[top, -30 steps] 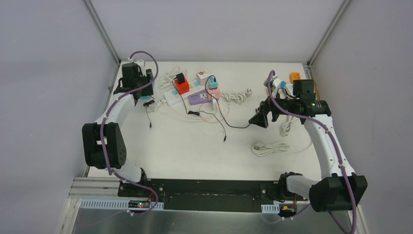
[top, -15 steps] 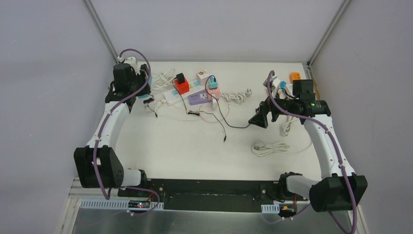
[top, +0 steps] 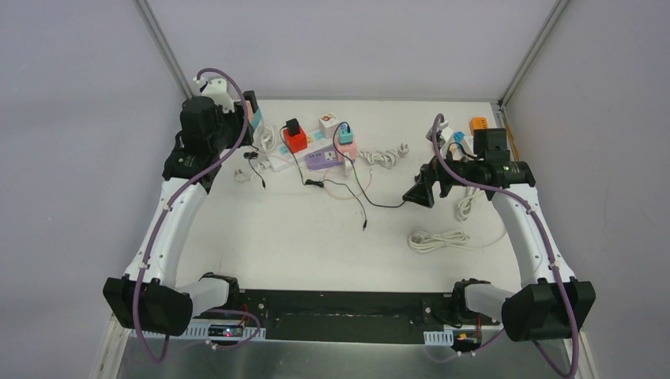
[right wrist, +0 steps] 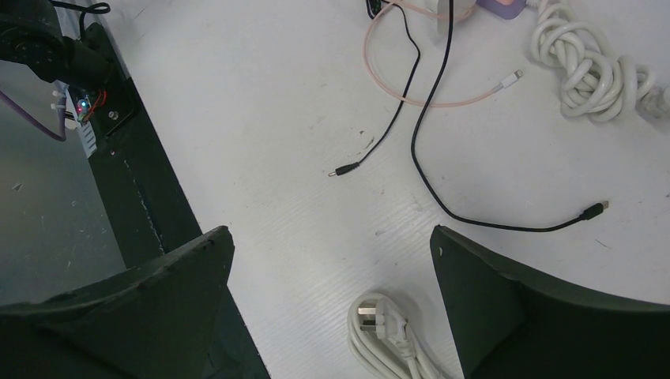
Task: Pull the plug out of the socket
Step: Pick up the socket from the corner of the board, then place the socket at the center of the board.
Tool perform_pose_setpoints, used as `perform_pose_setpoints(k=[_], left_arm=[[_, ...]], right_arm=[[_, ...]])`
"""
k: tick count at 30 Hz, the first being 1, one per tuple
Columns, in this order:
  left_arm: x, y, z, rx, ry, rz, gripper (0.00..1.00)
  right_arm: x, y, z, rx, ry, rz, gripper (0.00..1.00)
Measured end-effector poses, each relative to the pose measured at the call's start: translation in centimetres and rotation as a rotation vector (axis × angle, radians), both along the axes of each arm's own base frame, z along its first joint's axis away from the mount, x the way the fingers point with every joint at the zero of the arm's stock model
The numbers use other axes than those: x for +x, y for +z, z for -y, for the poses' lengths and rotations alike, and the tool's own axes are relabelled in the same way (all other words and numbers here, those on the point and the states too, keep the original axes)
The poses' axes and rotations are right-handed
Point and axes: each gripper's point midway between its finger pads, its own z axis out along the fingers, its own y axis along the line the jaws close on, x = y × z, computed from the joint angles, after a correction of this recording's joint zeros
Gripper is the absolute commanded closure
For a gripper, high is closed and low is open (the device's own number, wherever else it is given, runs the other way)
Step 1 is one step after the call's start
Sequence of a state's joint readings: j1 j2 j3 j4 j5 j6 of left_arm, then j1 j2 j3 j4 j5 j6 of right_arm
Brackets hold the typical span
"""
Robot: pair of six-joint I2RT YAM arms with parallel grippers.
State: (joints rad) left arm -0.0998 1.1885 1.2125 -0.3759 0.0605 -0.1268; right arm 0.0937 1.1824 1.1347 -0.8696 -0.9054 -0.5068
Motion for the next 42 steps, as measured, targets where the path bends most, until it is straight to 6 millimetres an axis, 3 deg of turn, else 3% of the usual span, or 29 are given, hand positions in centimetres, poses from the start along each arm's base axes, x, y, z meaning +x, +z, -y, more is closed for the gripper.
perform_pose_setpoints(k=[8,22,30,33,35,42], left_arm=[[-2.3,4.4,0.9,0.040,0.017,0.092,1.00],[-6.7,8.1,4.4,0.001,-0.094,0.143,1.00],[-11.5,9.0,4.7,-0.057,-0.178,0.155,1.00],[-13.1,8.3,5.5,-0.084,-0.236,0.146,1.00],[-13.9,6.7,6.6,-0.108,-0.303,0.111,1.00],[-15.8,-3.0,11.5,-0.173,-0.548,-0.150,1.00]], right_arm=[[-0.1,-0.2,-0.1,-0.002,0.003,-0.013,0.00],[0.0,-0.7,-0.1,-0.007,0.008,-0.032,0.00],[0.0,-1.0,-0.1,-0.009,0.011,-0.041,0.00],[0.1,-1.2,-0.2,-0.010,0.013,-0.050,0.00],[0.1,-1.3,-0.2,-0.011,0.013,-0.054,0.00],[0.3,-1.5,-0.1,-0.015,0.013,-0.061,0.00]])
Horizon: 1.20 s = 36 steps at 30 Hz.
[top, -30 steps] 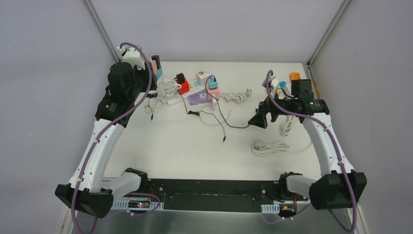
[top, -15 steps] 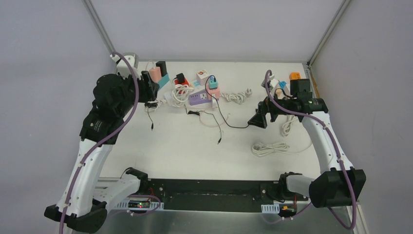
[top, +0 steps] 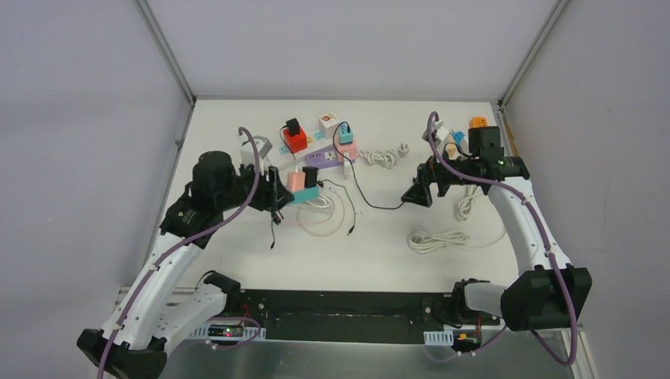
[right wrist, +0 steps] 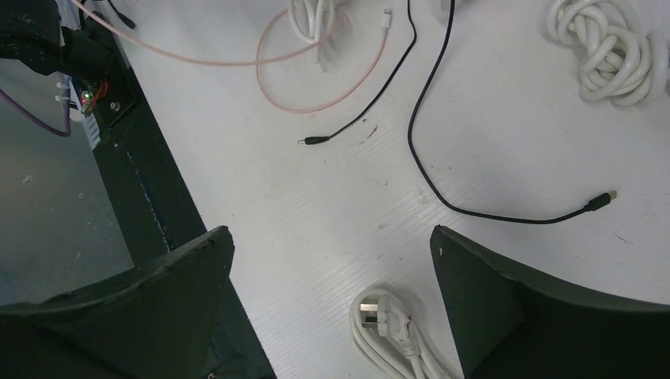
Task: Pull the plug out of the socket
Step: Place the socket at the center of the board.
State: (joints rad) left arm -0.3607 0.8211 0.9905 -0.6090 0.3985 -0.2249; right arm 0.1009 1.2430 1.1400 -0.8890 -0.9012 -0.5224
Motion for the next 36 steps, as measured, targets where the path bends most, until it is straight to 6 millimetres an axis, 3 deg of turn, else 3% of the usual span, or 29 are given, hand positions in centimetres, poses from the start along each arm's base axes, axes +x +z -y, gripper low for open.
perform_pose_setpoints(k=[6,13,17,23,31,36], left_arm=[[-2.9,-4.6,4.5,-0.008,-0.212,-0.033,1.00],[-6.4,-9.1,13.6,0.153,-0.567,0.076,1.00],[-6.5,-12.1,16.4,0.241,-0.687,0.162,1.00],[-5.3,-15.0,18.1,0.258,-0.759,0.310,1.00],[-5.4,-17.5,18.0,0.251,-0.777,0.391,1.00],[-5.8,-18.7,17.5,0.242,-0.768,0.372,0.80]], right_arm=[[0.1,-0.2,0.0,-0.002,0.003,-0.008,0.00],[0.2,-0.6,0.0,-0.010,0.002,-0.017,0.00],[0.1,-0.6,0.1,-0.013,0.008,-0.012,0.00],[-0.1,-0.8,0.1,-0.020,0.028,-0.003,0.00],[-1.6,-1.0,-0.2,-0.012,0.177,0.082,0.00],[-3.6,-2.8,-0.6,-0.035,0.329,0.165,0.00]])
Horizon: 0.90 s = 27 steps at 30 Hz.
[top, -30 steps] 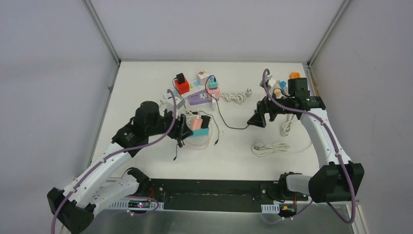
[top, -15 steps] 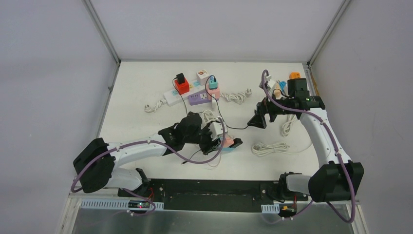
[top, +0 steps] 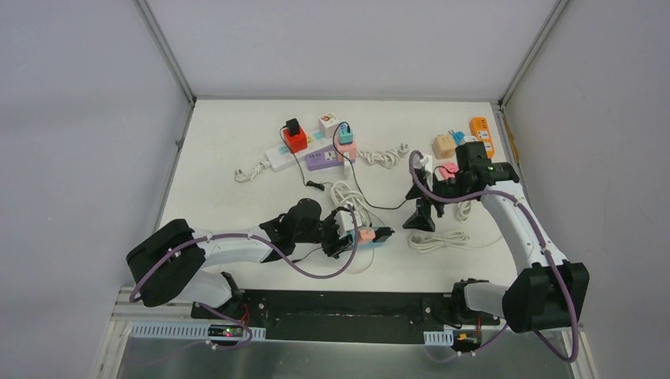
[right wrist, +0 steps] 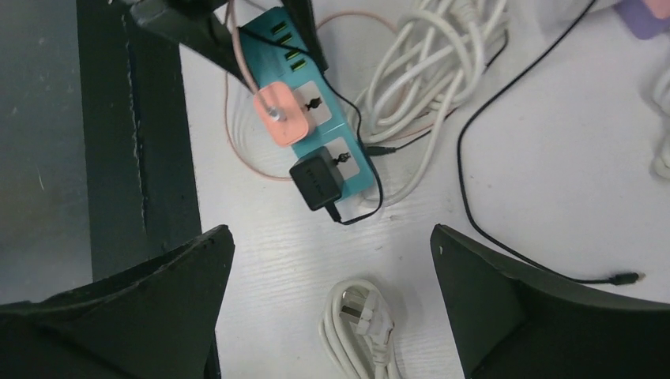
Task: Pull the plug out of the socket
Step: Place the socket at the center of the board.
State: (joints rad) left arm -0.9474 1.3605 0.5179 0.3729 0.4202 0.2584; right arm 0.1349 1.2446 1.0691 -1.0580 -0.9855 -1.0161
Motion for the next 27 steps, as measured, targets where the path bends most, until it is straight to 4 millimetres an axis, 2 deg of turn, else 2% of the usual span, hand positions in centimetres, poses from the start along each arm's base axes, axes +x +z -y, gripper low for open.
perform_pose_setpoints(k=[3,9,11,13,15,20,23,27], left_arm=[[-0.4,-0.9,-0.4,-0.011,0.014,-0.029,0.69],[-1.5,-3.2,-1.8,-0.037,0.055,-0.083,0.46],[-1.5,-3.2,-1.7,-0.070,0.066,-0.084,0.29],[-1.5,-3.5,-1.7,-0.084,0.076,-0.093,0.19],[-1.7,-4.5,-2.1,-0.078,0.084,-0.109,0.16],[-2.1,-4.2,-2.7,-0.120,0.084,-0.079,0.15],[-2.2,-3.5,-3.2,-0.135,0.084,-0.049,0.15],[-2.1,-1.6,-3.4,-0.177,0.074,0.013,0.15]], right_arm=[[-1.6,-1.3,-0.3,-0.021,0.111,0.040,0.00],[-3.2,-2.2,-1.3,-0.029,0.310,0.167,0.00],[-3.9,-3.2,-1.7,-0.038,0.363,0.188,0.00],[-4.4,-4.2,-2.1,-0.059,0.403,0.206,0.00],[-4.6,-5.2,-2.6,-0.086,0.441,0.229,0.00],[-4.3,-6.3,-4.2,-0.135,0.493,0.274,0.03],[-4.0,-7.2,-4.8,-0.166,0.502,0.267,0.04],[-3.8,-8.0,-5.9,-0.200,0.520,0.284,0.06]])
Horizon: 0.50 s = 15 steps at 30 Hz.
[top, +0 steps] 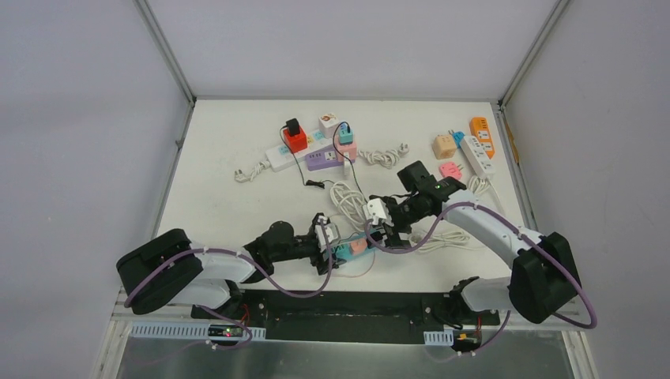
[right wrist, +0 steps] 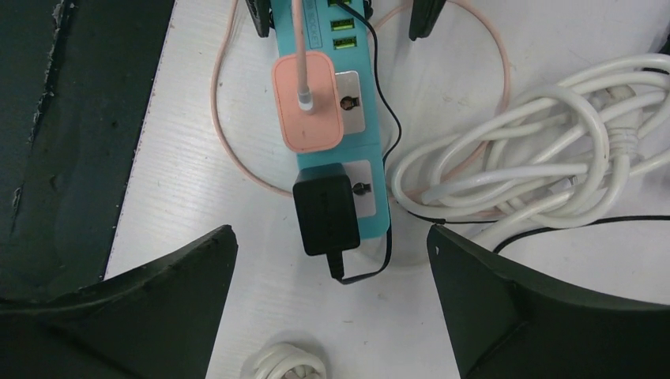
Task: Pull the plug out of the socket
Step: Place the socket at the center of the board.
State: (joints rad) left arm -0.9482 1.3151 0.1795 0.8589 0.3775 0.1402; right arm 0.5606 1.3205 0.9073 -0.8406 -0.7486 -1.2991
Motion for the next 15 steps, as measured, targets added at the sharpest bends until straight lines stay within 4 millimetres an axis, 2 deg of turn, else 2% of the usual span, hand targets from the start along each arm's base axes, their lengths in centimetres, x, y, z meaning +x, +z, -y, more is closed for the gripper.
perform_pose_setpoints(k=[3,6,15], left_arm=[[0.0,1.2,0.0,-0.027,-0.004,0.037,0.15],[-0.1,1.1,0.0,-0.022,-0.015,0.049,0.16],[-1.2,-2.9,0.8,0.067,-0.073,0.033,0.19]], right_arm=[[-0.1,-0.5,-0.6,-0.014,0.014,0.007,0.09],[0.0,-1.1,-0.9,-0.032,0.015,0.010,0.12],[0.3,-2.3,-1.0,-0.075,0.010,0.034,0.22]])
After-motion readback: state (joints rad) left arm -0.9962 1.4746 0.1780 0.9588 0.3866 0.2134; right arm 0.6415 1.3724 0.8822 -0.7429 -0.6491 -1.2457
